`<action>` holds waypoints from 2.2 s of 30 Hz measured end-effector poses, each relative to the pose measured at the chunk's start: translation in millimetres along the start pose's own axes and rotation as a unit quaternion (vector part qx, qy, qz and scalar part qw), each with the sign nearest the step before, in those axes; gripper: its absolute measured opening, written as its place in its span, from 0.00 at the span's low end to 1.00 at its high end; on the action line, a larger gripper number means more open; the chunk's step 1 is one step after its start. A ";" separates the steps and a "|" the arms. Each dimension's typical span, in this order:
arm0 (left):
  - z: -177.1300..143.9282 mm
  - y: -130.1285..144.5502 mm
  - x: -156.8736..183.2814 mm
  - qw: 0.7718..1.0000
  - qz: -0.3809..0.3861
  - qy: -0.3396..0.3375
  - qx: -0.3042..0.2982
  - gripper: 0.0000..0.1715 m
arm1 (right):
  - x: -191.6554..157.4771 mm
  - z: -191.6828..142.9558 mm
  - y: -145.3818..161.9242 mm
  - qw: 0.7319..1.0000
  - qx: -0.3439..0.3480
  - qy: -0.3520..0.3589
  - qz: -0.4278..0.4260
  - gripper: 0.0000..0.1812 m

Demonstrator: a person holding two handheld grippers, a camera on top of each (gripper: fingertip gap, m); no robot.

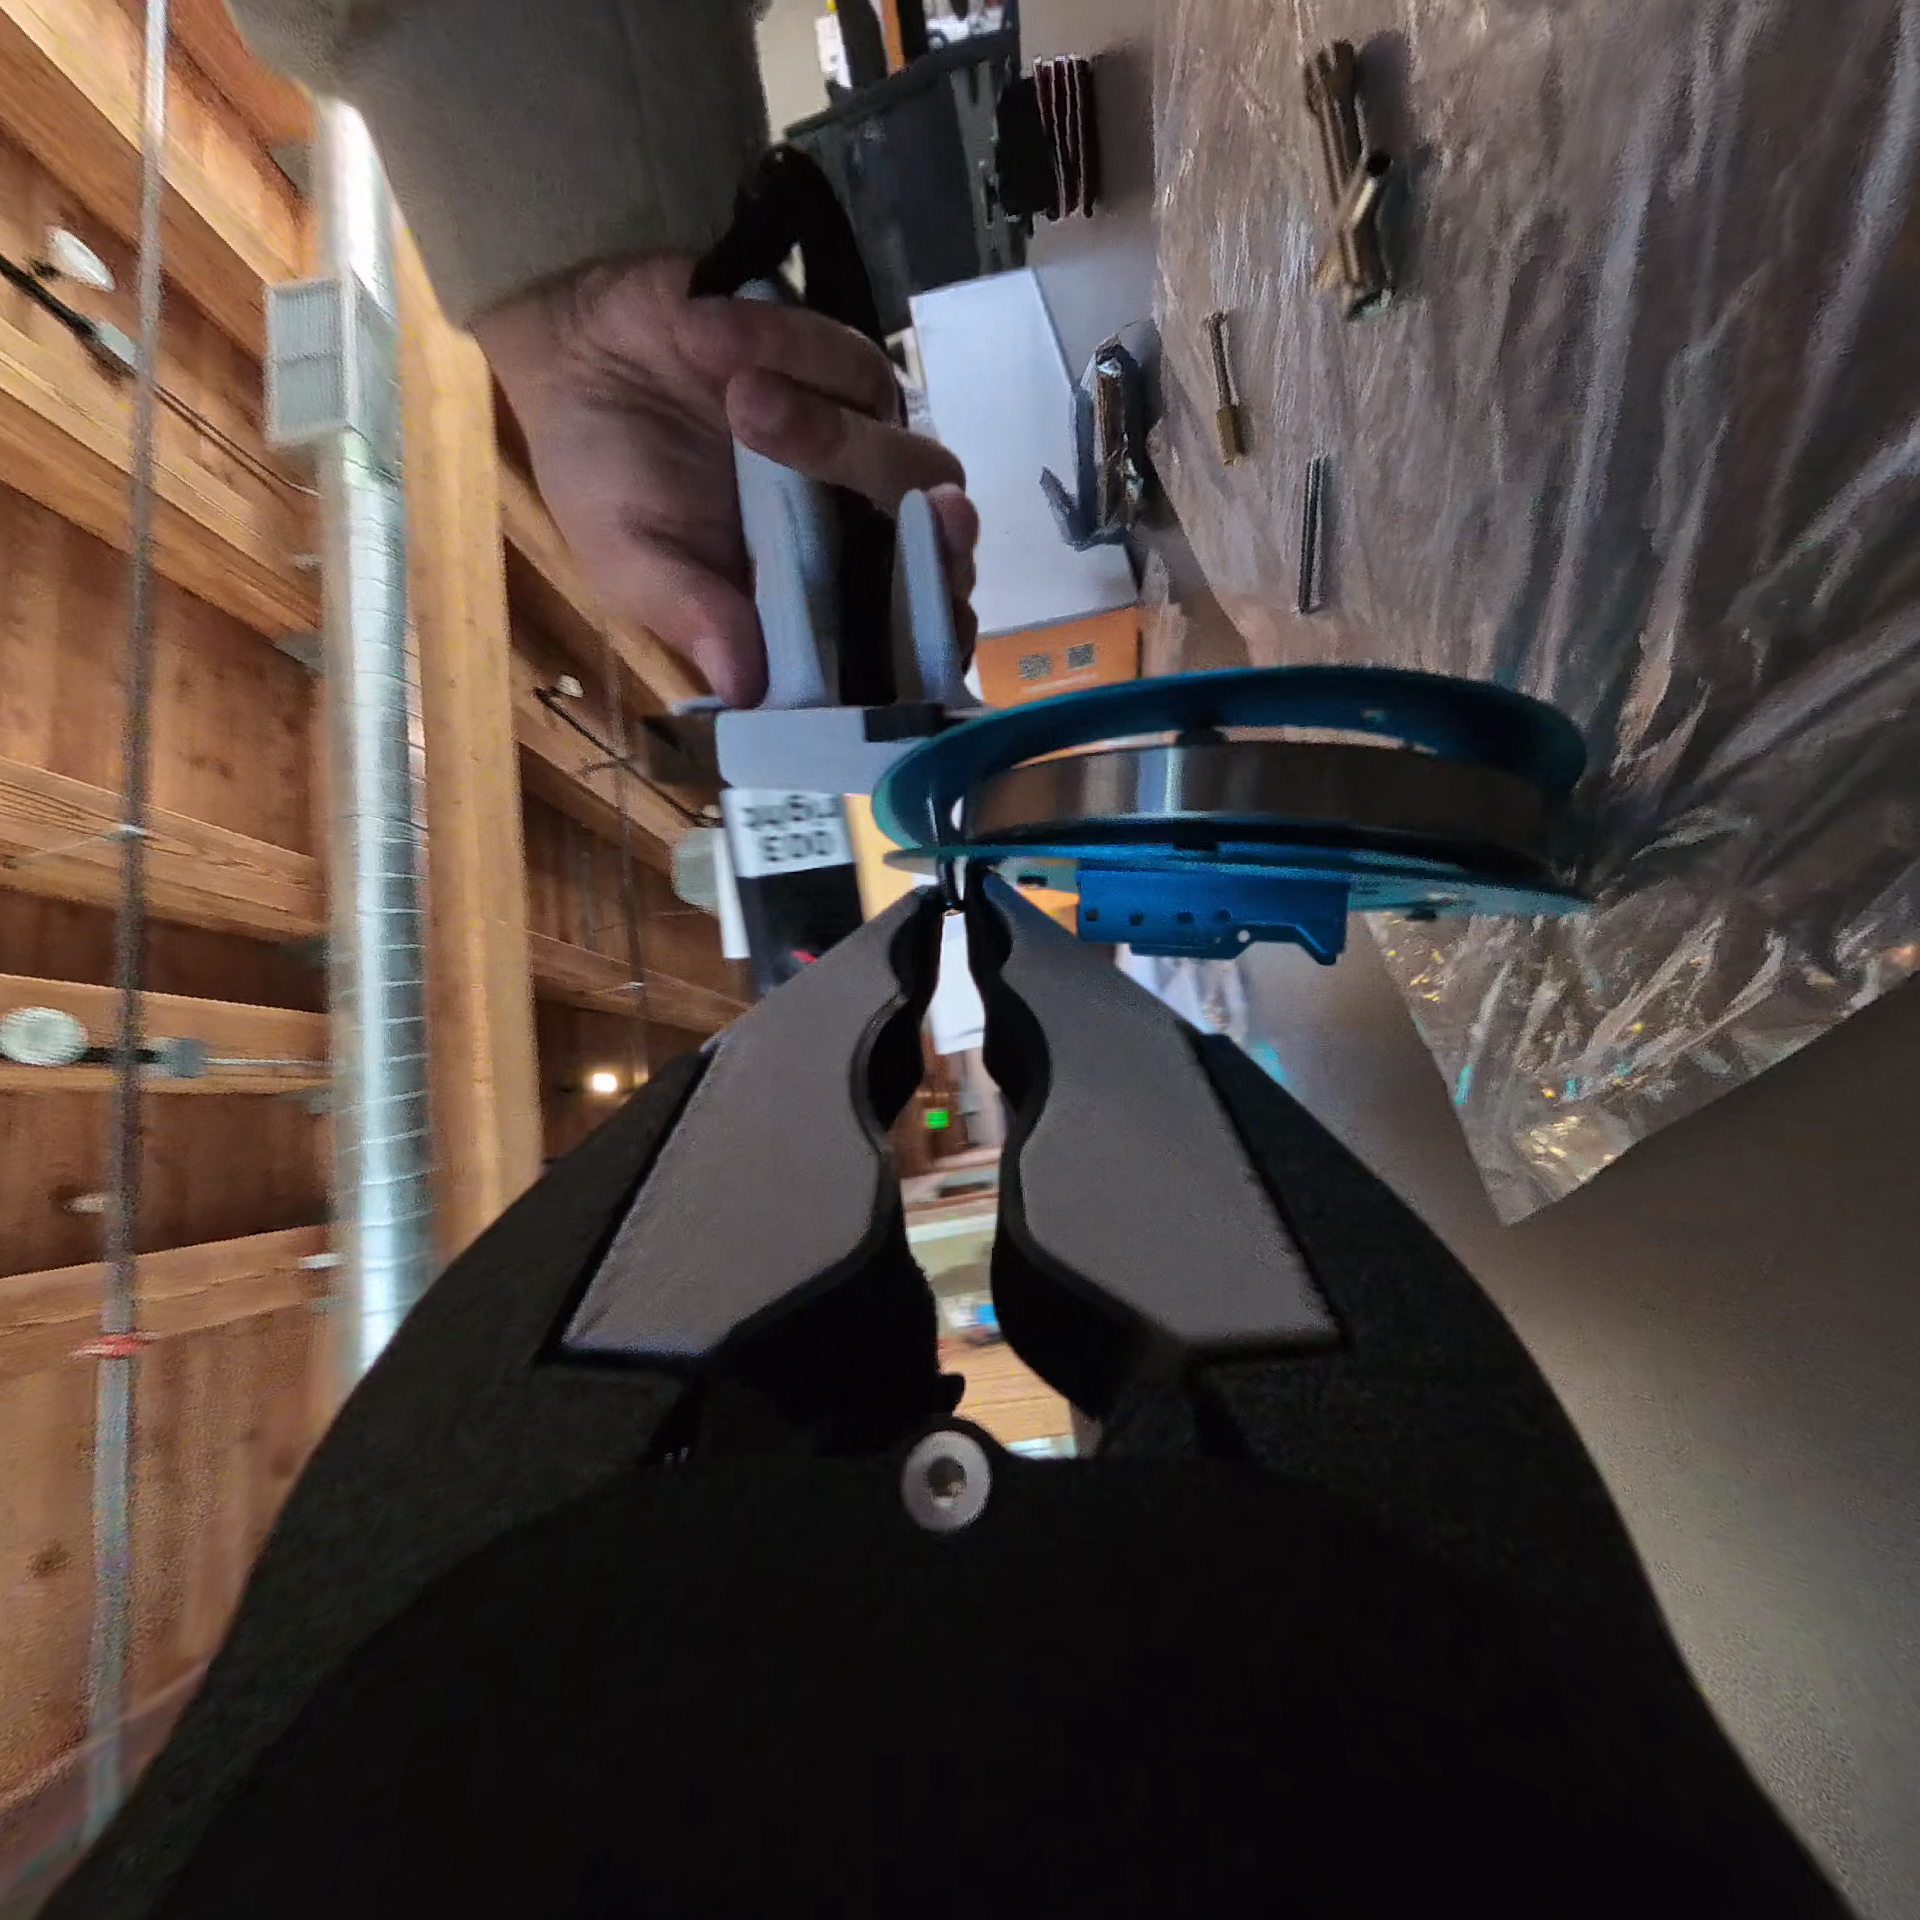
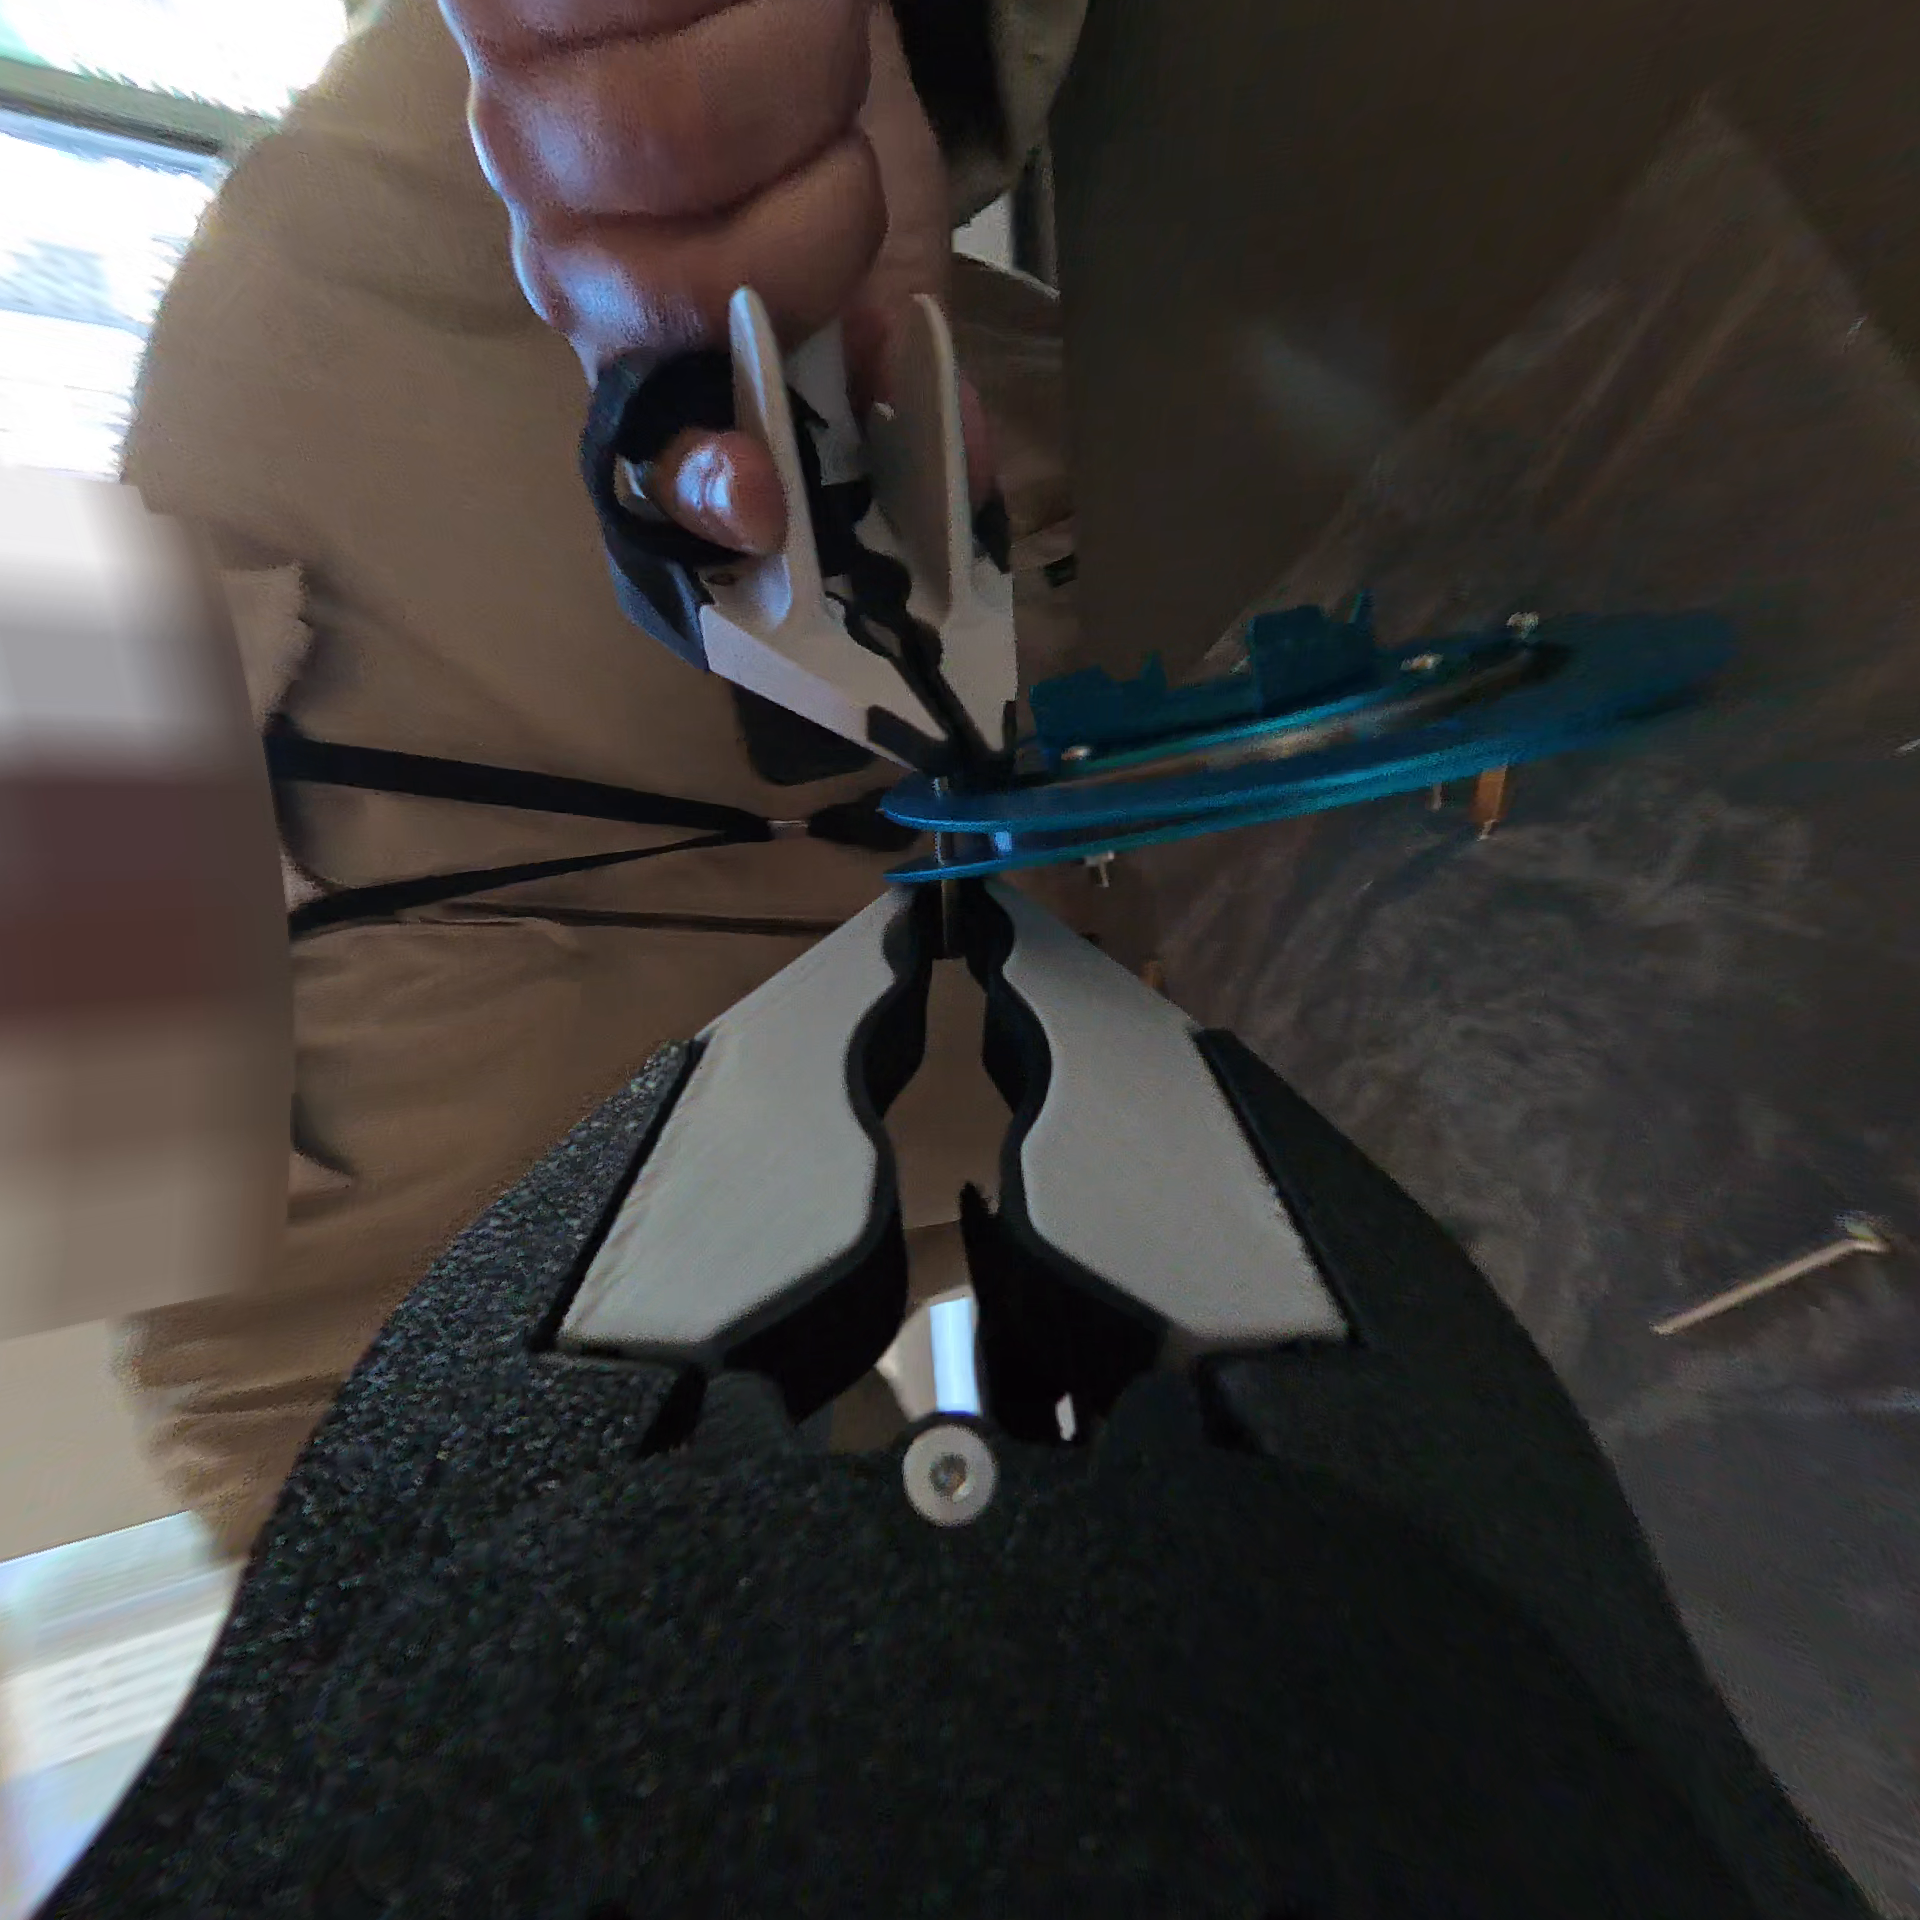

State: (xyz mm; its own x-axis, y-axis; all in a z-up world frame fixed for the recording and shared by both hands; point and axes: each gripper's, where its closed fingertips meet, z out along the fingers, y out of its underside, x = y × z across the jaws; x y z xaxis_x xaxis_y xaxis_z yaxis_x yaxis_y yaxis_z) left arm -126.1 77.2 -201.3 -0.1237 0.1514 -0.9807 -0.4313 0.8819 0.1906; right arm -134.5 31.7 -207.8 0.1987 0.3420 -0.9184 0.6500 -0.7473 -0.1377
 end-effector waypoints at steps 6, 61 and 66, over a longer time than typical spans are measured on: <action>-3.8 1.5 3.4 0.904 -0.349 0.247 0.018 0.02 | 16.0 -25.1 -17.3 0.854 0.054 0.426 -0.293 0.11; -14.3 -3.2 7.2 0.531 -0.693 0.486 0.030 0.02 | 13.2 -34.9 -28.2 0.421 0.025 0.776 -0.468 0.12; -15.8 -4.6 8.2 0.565 -0.671 0.480 0.021 0.02 | 12.5 -37.3 -34.5 0.404 0.013 0.778 -0.481 0.02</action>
State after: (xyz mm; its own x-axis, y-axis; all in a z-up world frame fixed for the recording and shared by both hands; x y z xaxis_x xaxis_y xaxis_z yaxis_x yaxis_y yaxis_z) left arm -139.3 67.3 -209.6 -0.1474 -0.9601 0.2376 -0.6935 -0.0709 -0.7170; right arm -127.2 83.0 -200.7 0.0980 0.4107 0.9065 0.9712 0.1592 -0.1771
